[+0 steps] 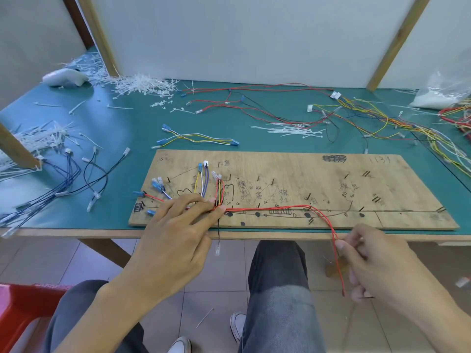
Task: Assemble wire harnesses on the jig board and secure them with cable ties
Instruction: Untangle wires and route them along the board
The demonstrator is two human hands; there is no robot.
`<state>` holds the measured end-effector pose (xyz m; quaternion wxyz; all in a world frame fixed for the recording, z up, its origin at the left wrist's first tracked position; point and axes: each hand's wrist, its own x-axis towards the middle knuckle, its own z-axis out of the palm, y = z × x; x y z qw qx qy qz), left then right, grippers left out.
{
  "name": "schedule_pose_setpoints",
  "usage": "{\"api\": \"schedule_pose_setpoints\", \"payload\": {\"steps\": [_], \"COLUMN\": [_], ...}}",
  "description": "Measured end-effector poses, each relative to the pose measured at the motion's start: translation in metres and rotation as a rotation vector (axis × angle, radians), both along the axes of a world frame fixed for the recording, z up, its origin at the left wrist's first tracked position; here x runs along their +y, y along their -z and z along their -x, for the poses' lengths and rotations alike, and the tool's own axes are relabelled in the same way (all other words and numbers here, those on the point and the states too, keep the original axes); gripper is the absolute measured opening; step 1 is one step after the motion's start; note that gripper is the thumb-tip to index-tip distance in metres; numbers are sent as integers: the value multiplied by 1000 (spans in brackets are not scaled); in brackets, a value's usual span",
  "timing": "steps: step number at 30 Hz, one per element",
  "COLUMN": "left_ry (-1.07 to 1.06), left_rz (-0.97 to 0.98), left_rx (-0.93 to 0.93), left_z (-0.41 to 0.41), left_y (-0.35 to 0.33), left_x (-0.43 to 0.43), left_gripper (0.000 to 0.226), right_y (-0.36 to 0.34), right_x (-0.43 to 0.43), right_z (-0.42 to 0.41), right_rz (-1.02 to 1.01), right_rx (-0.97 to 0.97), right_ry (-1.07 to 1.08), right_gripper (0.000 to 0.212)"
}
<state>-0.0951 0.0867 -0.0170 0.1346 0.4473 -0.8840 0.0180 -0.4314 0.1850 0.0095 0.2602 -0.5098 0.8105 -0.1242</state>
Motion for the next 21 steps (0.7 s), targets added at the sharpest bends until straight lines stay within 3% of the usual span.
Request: {"api": "schedule_pose_setpoints", "payload": {"steps": [2,6,12,13,16,21], "left_ry": [5,4,0,-2,-3,-6], "left_rz": [0,-5,-10,-8,-2,-15], "left_rx": [0,-4,-1,-3,-11,-16], "left_z": [0,-1,0,0,1,1], "left_y": [1,1,1,1,1,-1], "left_x": [-1,-1,-1,0,0,0], "left_gripper": [51,50,51,51,51,51], "right_y": [8,18,-6,-10,-15,1], "right_x": [8,22,24,18,-16,-66], "right_z": [3,11,6,3,-19,-40], "right_rz": [-69,-78,303,375,543,499], "right_rx": [174,262,458,452,364,181], "right_ry": [-45,-33,44,21,-144,-279], "right_gripper": [37,35,17,10,22,13]}}
